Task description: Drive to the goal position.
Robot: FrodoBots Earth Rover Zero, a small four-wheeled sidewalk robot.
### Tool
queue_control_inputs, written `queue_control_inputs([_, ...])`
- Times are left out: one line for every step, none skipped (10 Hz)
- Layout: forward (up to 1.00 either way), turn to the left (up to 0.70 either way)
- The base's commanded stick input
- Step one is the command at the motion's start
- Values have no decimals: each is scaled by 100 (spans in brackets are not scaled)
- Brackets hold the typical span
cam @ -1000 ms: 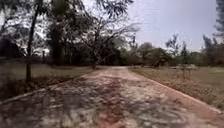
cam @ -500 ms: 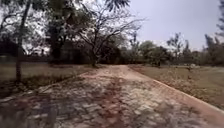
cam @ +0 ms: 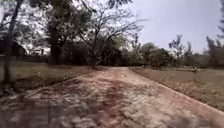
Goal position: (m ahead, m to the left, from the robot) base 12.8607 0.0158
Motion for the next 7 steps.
queue_control_inputs([70, 0])
queue_control_inputs([70, 0])
queue_control_inputs([70, 0])
queue_control_inputs([70, 0])
queue_control_inputs([70, 0])
queue_control_inputs([70, 0])
queue_control_inputs([70, 0])
